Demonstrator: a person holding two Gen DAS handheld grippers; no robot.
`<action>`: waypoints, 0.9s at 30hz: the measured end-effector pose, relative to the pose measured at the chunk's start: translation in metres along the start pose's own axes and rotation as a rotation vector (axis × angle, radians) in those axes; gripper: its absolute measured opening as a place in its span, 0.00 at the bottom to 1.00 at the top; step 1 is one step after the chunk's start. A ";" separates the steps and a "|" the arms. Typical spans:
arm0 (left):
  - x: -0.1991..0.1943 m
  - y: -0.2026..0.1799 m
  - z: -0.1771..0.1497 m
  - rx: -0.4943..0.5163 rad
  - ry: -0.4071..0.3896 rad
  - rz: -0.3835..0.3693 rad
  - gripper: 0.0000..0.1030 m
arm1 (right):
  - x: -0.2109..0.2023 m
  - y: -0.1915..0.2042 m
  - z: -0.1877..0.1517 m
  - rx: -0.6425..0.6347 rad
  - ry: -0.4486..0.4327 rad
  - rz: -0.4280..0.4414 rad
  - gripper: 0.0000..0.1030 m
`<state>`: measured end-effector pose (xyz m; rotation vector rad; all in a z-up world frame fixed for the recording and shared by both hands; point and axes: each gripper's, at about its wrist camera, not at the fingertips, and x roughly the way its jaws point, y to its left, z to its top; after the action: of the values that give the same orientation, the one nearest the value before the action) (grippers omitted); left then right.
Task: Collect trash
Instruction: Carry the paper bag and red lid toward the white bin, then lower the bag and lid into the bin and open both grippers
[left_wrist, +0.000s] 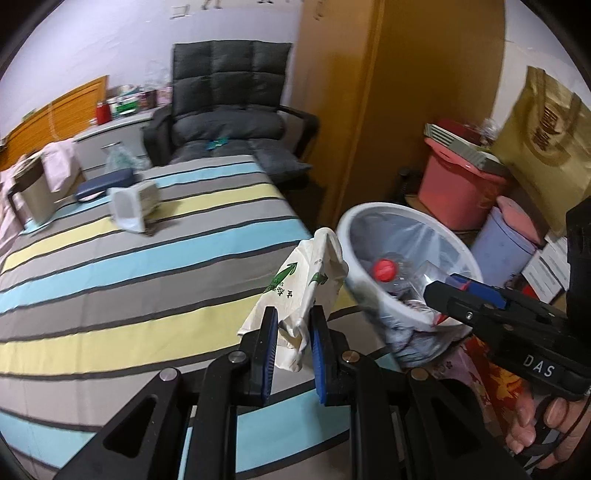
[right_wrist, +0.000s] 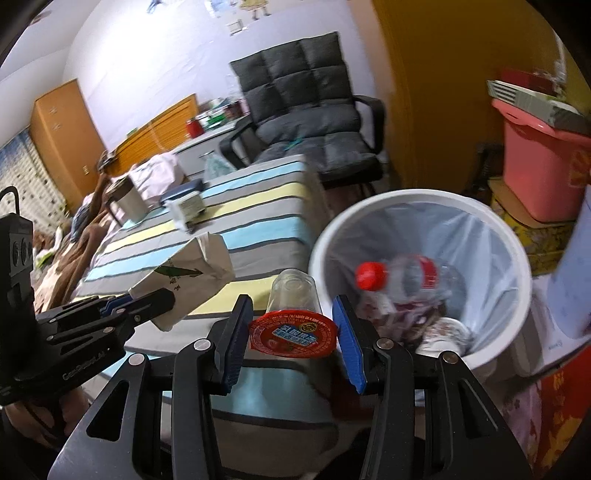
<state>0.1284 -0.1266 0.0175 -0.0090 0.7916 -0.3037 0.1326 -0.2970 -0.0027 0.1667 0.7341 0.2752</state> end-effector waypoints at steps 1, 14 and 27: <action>0.003 -0.004 0.002 0.007 0.002 -0.006 0.18 | -0.001 -0.004 0.000 0.007 -0.002 -0.008 0.46; 0.038 -0.055 0.025 0.095 0.017 -0.110 0.18 | -0.005 -0.049 0.000 0.094 -0.003 -0.097 0.46; 0.073 -0.084 0.033 0.143 0.072 -0.178 0.18 | 0.003 -0.077 0.000 0.128 0.024 -0.148 0.46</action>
<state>0.1782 -0.2304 -0.0001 0.0669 0.8403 -0.5313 0.1494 -0.3690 -0.0232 0.2293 0.7846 0.0898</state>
